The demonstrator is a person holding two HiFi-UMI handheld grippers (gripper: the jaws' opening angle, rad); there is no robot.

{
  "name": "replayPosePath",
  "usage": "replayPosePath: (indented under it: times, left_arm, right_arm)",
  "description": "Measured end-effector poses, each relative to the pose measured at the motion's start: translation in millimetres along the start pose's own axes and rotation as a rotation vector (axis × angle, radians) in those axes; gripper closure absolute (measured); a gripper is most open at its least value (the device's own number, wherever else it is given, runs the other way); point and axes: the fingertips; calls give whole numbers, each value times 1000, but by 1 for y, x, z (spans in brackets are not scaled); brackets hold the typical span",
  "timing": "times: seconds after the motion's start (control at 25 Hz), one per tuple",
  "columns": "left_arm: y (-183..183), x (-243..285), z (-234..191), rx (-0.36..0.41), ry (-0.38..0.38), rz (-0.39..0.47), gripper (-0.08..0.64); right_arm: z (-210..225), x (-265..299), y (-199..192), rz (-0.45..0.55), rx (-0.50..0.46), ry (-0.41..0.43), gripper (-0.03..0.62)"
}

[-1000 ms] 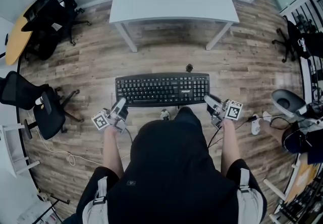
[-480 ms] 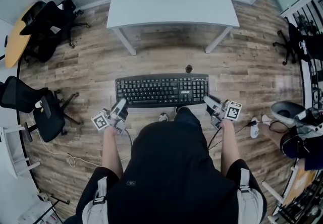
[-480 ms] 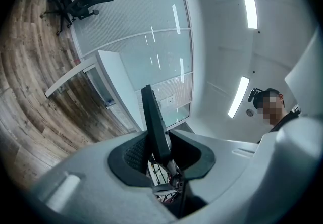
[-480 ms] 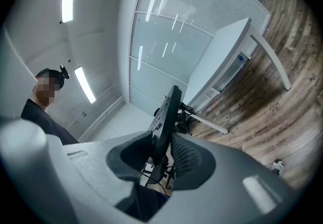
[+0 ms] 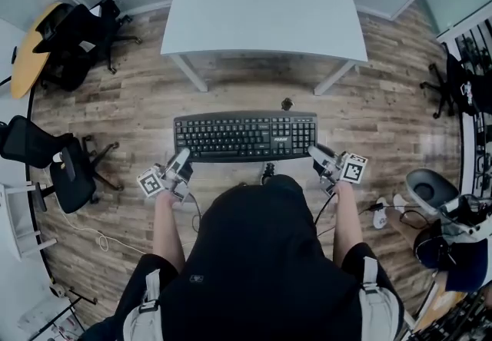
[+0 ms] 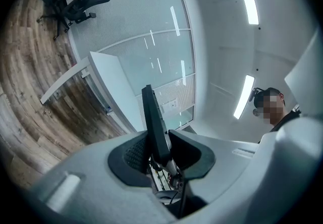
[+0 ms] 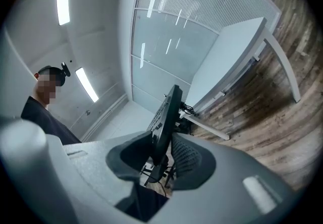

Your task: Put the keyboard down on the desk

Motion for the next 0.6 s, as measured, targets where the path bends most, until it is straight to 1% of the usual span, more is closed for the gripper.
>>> replayPosePath:
  times: [0.24, 0.4, 0.48, 0.6]
  left_arm:
    - [7, 18, 7, 31, -10, 52, 462]
    - [8, 24, 7, 25, 7, 83, 462]
    - [6, 25, 6, 28, 10, 89, 462]
    - [2, 16, 1, 39, 10, 91, 462]
  right_arm:
    - [9, 12, 29, -46, -32, 28, 469]
    - [11, 22, 49, -69, -62, 31, 469]
    - [14, 21, 51, -77, -69, 30, 469]
    - [14, 20, 41, -77, -59, 47, 469]
Point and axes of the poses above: the fingertips, and each gripper's own axes: x forward along the fingers, z to its right, y out of its top, and after that the axes turned 6 degrees about z, right-handed
